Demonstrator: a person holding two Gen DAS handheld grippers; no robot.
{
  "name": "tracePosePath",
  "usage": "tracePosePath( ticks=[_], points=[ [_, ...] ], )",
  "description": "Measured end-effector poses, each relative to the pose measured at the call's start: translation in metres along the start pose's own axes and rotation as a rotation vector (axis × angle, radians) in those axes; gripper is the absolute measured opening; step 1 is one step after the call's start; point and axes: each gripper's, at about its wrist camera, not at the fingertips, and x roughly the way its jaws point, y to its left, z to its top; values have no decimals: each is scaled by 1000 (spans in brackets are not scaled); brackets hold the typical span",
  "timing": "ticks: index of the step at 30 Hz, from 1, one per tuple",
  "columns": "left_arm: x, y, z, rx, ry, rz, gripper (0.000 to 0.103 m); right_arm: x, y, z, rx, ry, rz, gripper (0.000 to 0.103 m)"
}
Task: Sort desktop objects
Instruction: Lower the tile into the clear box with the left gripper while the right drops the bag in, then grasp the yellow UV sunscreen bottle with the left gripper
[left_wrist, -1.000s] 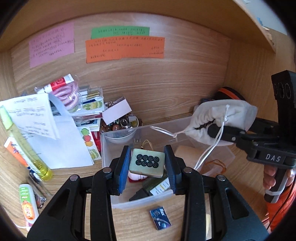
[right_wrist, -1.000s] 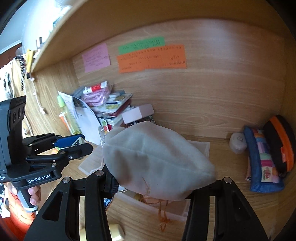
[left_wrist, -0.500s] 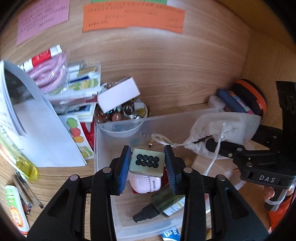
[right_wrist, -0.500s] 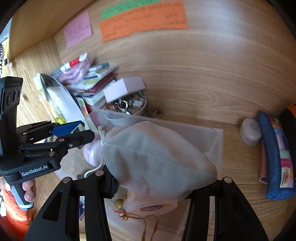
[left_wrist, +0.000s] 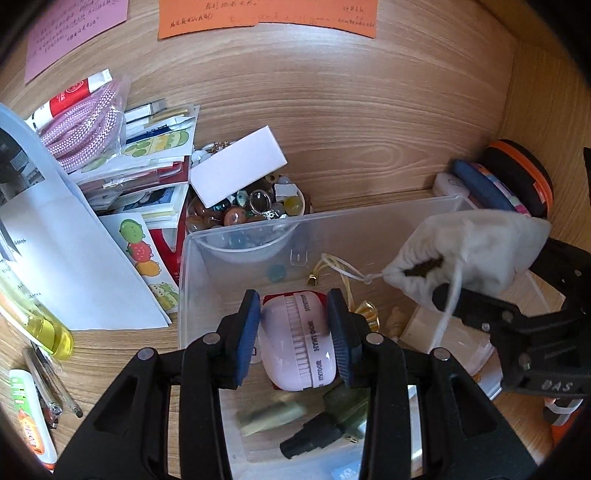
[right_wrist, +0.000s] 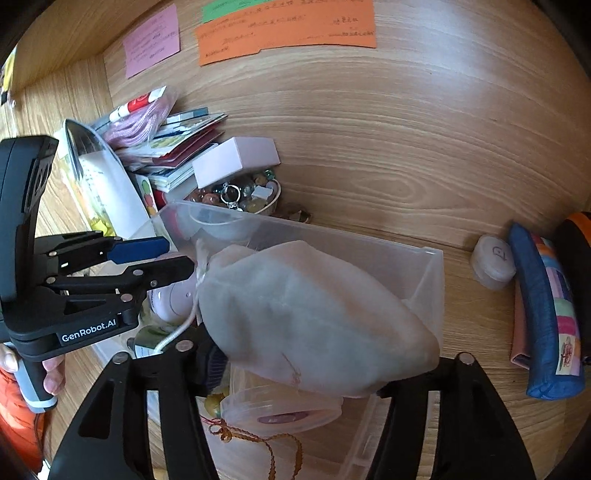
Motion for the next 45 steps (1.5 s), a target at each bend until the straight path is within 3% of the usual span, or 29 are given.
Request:
tracePosePath(
  ticks=[2,4,9,15,24,27,35,45],
  points=[
    [-2,0,0,1,0,10,39,-2,1,-1,-10,-4,-6,73],
    [-2,1,-1,-2,3,11,40,-3,1,-2,-8,-7,-4,78],
    [-7,0,-3,9,-9,33,46,-5,-5,-2,18,-18,4,81],
    [-36,-3,-1,34,-120,55,74,-10,-5,1,12,-20,30,81],
    [-82,-2,-7,54,-192,108,94,-58,2,10,-10,-93,-25,83],
    [-98,-4,-16,57,-207,112,96,-76,6,6,-12,-116,-39,89],
    [-124,-13,-49,46,-195,94,99,-107,20,-22,-15,-123,-72,93],
    [-116,-33,-103,18,-71,24,99,-122,22,-81,37,-67,-46,96]
  ],
)
